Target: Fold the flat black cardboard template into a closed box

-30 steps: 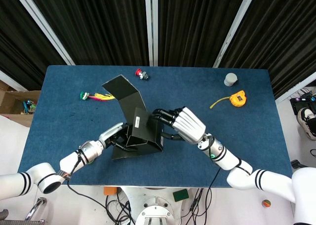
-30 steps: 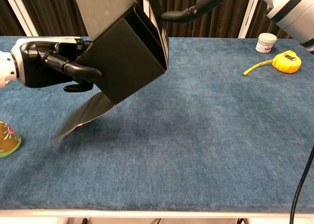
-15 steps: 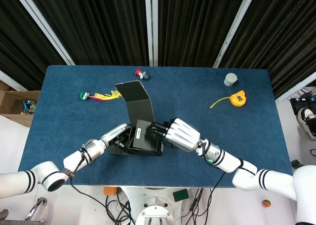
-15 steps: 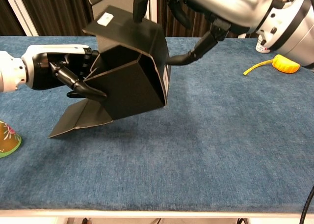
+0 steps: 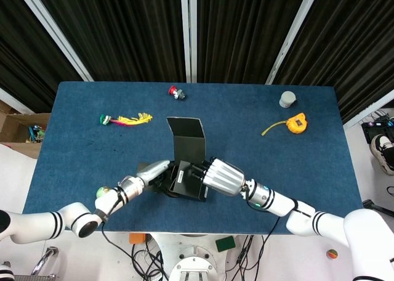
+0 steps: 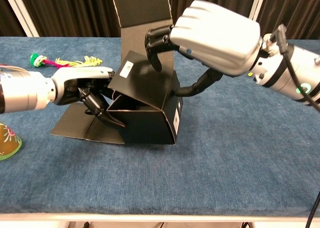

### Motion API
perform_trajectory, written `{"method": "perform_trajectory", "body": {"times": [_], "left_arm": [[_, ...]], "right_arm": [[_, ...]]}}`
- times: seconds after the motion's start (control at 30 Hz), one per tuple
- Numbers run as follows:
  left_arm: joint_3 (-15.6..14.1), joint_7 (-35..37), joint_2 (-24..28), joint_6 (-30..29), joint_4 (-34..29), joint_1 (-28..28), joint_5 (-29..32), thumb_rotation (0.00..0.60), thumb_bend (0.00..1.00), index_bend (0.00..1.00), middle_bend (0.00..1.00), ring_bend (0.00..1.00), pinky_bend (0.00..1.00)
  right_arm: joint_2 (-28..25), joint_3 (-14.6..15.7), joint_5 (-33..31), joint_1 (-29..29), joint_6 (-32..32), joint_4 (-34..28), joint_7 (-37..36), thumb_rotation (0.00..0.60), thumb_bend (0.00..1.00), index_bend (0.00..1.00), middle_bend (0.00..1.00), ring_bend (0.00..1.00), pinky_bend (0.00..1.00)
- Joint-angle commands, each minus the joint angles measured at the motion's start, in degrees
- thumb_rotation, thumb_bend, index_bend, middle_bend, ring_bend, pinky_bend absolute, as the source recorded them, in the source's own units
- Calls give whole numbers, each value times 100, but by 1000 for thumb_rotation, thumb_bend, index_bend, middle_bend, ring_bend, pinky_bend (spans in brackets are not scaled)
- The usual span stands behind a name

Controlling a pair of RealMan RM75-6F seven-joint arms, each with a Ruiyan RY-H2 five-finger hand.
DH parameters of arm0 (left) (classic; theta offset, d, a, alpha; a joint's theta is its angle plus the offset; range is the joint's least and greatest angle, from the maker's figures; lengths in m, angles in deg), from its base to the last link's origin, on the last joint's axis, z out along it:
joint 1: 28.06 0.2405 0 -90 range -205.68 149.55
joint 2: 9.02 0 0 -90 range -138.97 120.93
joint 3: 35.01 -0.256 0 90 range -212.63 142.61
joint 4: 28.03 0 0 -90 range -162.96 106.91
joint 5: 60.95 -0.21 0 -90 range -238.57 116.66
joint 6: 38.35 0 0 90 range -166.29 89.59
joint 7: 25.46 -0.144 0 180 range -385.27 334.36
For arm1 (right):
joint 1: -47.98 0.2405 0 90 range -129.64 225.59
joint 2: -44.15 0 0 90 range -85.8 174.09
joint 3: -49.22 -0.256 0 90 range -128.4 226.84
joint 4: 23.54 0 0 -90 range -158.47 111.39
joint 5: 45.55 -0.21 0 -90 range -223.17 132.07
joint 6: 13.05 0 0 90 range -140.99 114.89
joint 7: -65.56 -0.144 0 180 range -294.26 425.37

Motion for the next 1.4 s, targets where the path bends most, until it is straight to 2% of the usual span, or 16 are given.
{"method": "perform_trajectory", "body": {"times": [0.03, 0.37, 1.03, 1.4], "left_arm": [[29, -192, -133, 120, 121, -3, 164, 600, 36, 267, 276, 484, 882], [75, -599, -261, 224, 239, 104, 393, 600, 35, 243, 261, 484, 883], [212, -1195, -321, 98, 117, 301, 463, 600, 28, 206, 243, 483, 883], [270, -1388, -349, 3, 72, 386, 439, 600, 14, 154, 219, 483, 883]], "right_arm": [[305, 98, 87, -12, -212, 419, -114, 600, 72, 583, 425, 698, 1000], [651, 343, 236, 122, -251, 1122, -138, 600, 90, 583, 458, 704, 1000], [743, 570, 78, 163, -75, 1329, -82, 600, 323, 585, 522, 708, 1000], [691, 687, 43, 130, -66, 1202, -65, 600, 331, 586, 517, 708, 1000]]}}
